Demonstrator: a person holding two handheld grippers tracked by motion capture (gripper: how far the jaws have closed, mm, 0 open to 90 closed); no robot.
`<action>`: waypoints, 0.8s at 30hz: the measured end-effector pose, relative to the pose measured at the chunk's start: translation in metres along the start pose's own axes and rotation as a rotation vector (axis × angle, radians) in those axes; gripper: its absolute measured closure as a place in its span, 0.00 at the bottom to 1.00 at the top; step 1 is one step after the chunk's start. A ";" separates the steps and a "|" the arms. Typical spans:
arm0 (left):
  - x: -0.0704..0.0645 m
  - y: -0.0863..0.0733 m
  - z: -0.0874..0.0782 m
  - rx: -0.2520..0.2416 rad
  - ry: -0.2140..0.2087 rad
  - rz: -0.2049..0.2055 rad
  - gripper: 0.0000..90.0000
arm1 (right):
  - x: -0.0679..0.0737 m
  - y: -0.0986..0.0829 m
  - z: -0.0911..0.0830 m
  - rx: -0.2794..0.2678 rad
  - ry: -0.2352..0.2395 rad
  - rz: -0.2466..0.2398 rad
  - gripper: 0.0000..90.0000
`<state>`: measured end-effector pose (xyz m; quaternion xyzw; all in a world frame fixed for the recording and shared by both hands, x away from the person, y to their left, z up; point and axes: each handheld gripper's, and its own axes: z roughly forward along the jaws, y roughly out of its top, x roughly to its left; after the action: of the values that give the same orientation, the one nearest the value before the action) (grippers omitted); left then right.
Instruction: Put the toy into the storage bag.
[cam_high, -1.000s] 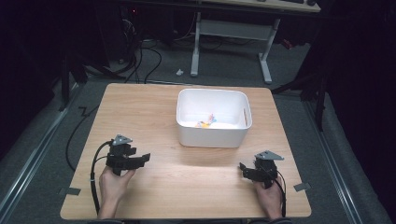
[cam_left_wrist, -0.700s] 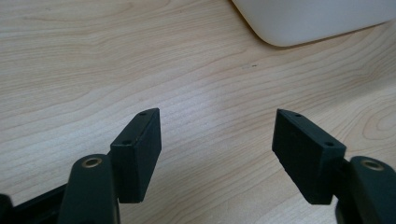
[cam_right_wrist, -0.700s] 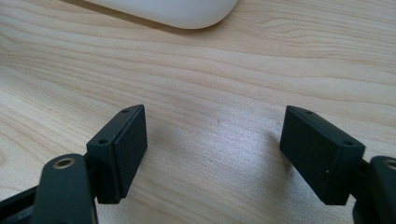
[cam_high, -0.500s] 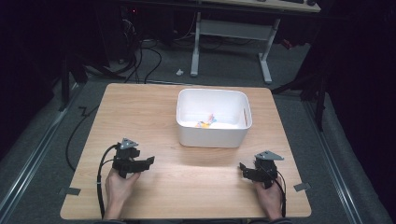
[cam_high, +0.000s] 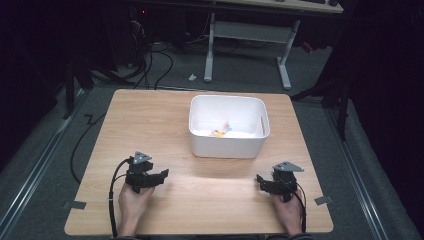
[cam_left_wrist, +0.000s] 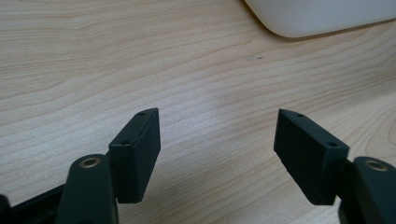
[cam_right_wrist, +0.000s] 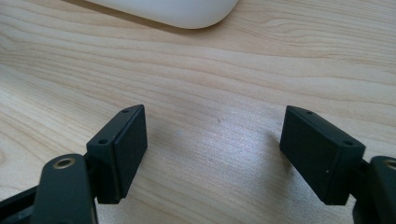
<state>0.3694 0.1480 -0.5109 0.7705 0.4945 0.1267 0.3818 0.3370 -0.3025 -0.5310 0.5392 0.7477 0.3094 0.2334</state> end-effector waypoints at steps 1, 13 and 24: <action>0.000 -0.001 0.002 0.000 -0.004 -0.002 0.36 | 0.000 0.000 0.000 0.000 0.000 0.000 0.26; -0.003 -0.011 0.018 -0.012 0.016 0.013 0.36 | 0.000 0.000 0.000 0.000 0.000 0.000 0.26; -0.014 -0.012 0.025 -0.027 0.079 0.086 0.36 | 0.000 0.000 0.000 0.000 0.000 0.000 0.26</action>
<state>0.3691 0.1275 -0.5336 0.7803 0.4737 0.1802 0.3664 0.3370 -0.3025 -0.5310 0.5393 0.7476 0.3095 0.2335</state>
